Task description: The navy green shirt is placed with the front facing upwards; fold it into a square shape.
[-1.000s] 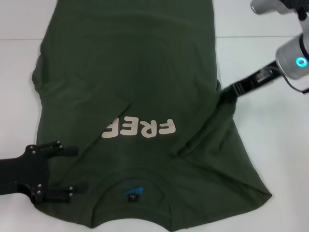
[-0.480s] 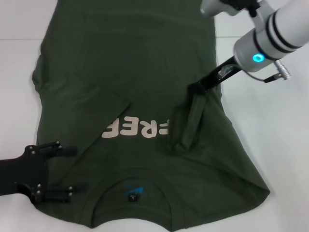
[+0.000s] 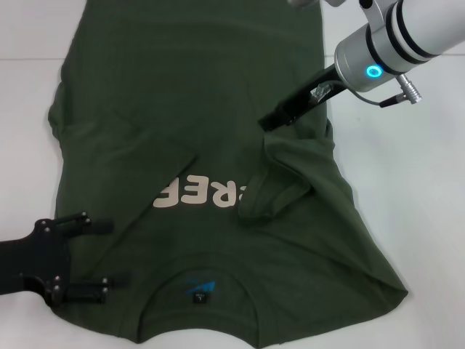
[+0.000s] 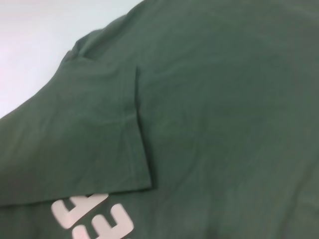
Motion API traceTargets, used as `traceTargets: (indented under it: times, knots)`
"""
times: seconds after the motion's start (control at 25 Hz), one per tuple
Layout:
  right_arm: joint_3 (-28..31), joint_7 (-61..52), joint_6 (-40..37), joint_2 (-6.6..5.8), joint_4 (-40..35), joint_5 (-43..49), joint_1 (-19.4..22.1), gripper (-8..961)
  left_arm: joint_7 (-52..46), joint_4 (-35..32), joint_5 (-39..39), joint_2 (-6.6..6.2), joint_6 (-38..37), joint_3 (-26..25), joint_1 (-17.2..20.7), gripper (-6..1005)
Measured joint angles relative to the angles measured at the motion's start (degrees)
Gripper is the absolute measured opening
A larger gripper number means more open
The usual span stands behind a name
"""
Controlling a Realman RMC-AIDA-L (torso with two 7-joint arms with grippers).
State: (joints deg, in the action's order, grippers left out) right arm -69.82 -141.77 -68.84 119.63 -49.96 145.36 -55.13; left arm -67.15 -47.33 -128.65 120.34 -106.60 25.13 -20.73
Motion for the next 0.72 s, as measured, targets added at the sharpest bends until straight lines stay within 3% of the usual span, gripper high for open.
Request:
traceTargets:
  times: [0.04, 0.28, 0.48, 0.72]
  knots:
    - [-0.04, 0.15, 0.33, -0.01, 0.0, 0.04, 0.06, 482, 0.0, 0.11, 0.01, 0.0, 0.14, -0.35, 0.0, 899]
    - [0.1, 0.98, -1.87, -0.04, -2.5, 0.1, 1.34, 721, -0.37, 0.99, 0.05, -0.09, 0.72, -4.44, -0.07, 899]
    - [-0.24, 3.35, -8.27, 0.22, -10.64, -2.2, 5.4, 807, -3.74, 0.64, 0.08, -0.29, 0.93, -8.96, 0.43, 899]
    - [-0.43, 14.22, -18.09, 0.16, -18.9, -9.27, 12.82, 910, -9.22, -1.61, 0.09, -0.19, 0.01, -14.19, 2.6, 899]
